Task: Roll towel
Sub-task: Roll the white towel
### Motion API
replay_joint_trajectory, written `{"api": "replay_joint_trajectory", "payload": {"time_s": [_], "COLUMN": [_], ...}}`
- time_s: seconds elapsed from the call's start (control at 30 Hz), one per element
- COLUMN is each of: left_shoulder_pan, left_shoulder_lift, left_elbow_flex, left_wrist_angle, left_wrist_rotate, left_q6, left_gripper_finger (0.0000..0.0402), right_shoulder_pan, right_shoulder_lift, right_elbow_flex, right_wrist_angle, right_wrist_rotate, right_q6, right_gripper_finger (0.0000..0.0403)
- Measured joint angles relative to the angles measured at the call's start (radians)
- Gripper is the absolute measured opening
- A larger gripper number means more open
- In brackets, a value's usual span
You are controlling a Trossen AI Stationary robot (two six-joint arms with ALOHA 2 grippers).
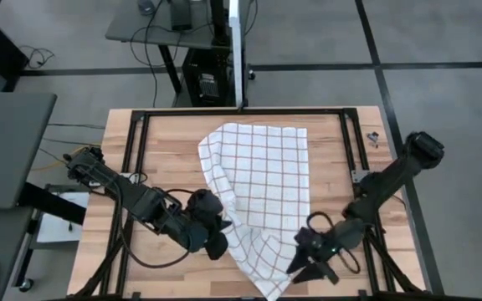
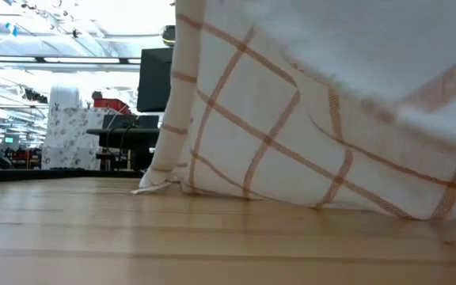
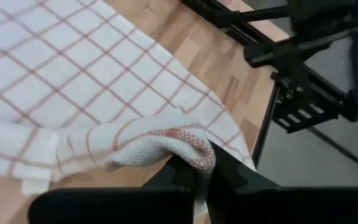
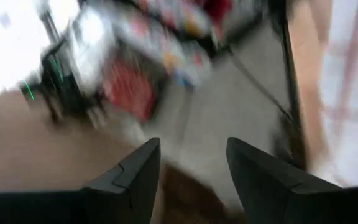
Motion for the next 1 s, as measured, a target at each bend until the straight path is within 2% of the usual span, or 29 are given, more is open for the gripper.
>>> {"api": "replay_joint_trajectory", "payload": {"time_s": [0.1, 0.17, 0.33, 0.4, 0.5, 0.67, 1.0], "left_shoulder_pan": [0.009, 0.014, 0.014, 0.014, 0.016, 0.021, 0.022], "left_shoulder_lift": [0.0, 0.0, 0.0, 0.0, 0.0, 0.0, 0.0], "left_elbow_flex": [0.0, 0.0, 0.0, 0.0, 0.0, 0.0, 0.0], "left_wrist_angle": [0.002, 0.002, 0.003, 0.003, 0.003, -0.002, -0.002], "left_wrist_rotate": [0.047, 0.072, 0.121, 0.128, 0.129, 0.141, 0.145], "left_q6": [0.043, 0.065, 0.099, 0.112, 0.131, 0.14, 0.147], "left_gripper_finger": [0.0, 0.0, 0.0, 0.0, 0.0, 0.0, 0.0], "right_shoulder_pan": [0.057, 0.105, 0.154, 0.156, 0.173, 0.168, 0.181], "right_shoulder_lift": [0.096, 0.165, 0.31, 0.359, 0.432, 0.558, 0.755], "right_elbow_flex": [0.101, 0.213, 0.503, 0.604, 0.701, 0.742, 0.808], "right_wrist_angle": [-0.019, -0.131, -0.631, -0.863, -1.05, -1.056, -0.958], "right_wrist_rotate": [0.028, 0.053, 0.127, 0.193, 0.323, 0.401, 0.383], "right_q6": [-0.003, -0.031, -0.092, -0.103, -0.14, -0.141, -0.054], "right_gripper_finger": [0.018, 0.018, 0.0191, 0.0199, 0.0209, 0.022, 0.0221]}}
